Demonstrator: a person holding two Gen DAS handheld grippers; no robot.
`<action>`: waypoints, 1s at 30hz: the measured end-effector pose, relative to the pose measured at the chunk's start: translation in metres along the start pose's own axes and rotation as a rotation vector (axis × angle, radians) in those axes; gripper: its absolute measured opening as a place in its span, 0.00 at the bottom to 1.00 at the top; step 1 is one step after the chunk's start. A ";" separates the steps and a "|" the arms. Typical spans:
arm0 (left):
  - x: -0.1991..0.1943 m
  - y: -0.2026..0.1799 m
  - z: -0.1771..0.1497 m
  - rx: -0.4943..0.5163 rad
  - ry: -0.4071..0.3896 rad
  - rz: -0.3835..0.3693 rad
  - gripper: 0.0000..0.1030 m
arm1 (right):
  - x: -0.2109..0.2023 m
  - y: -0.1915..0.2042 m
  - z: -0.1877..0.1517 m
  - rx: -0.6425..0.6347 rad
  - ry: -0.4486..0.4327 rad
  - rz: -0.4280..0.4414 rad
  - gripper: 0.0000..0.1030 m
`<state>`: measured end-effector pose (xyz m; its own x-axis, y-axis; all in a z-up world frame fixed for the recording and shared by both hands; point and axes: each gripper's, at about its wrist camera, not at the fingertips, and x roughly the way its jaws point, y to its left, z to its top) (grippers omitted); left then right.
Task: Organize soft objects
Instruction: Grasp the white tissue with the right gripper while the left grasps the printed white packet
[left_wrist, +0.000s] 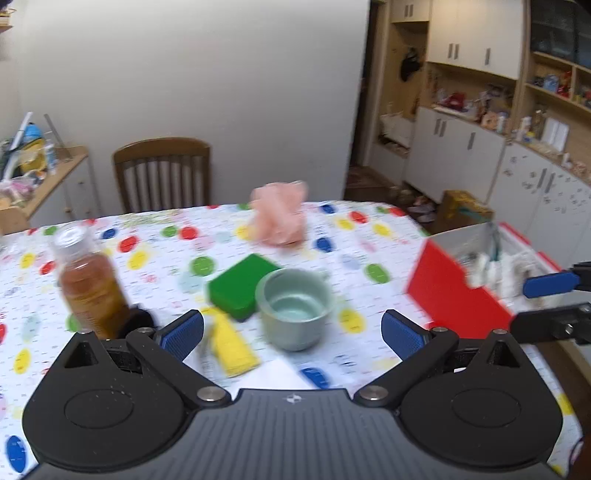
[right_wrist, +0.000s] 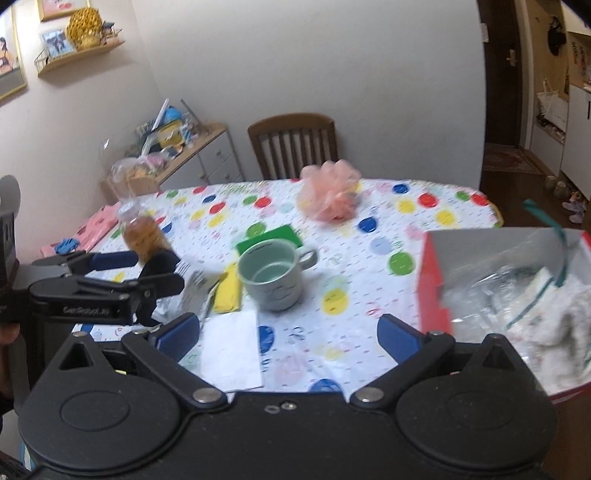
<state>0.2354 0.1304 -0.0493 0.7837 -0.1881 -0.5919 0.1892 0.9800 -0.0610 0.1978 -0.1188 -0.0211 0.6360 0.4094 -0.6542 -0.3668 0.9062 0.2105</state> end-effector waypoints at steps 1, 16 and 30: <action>0.002 0.005 -0.003 -0.001 0.002 0.018 1.00 | 0.007 0.005 -0.002 -0.003 0.005 0.005 1.00; 0.059 0.046 -0.039 -0.035 0.057 0.128 1.00 | 0.119 0.067 -0.026 -0.194 0.175 0.041 0.99; 0.095 0.045 -0.051 0.002 0.065 0.193 0.98 | 0.178 0.073 -0.051 -0.244 0.267 0.020 0.92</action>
<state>0.2882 0.1598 -0.1489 0.7654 0.0077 -0.6435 0.0408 0.9973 0.0604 0.2495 0.0148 -0.1592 0.4391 0.3552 -0.8252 -0.5489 0.8332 0.0665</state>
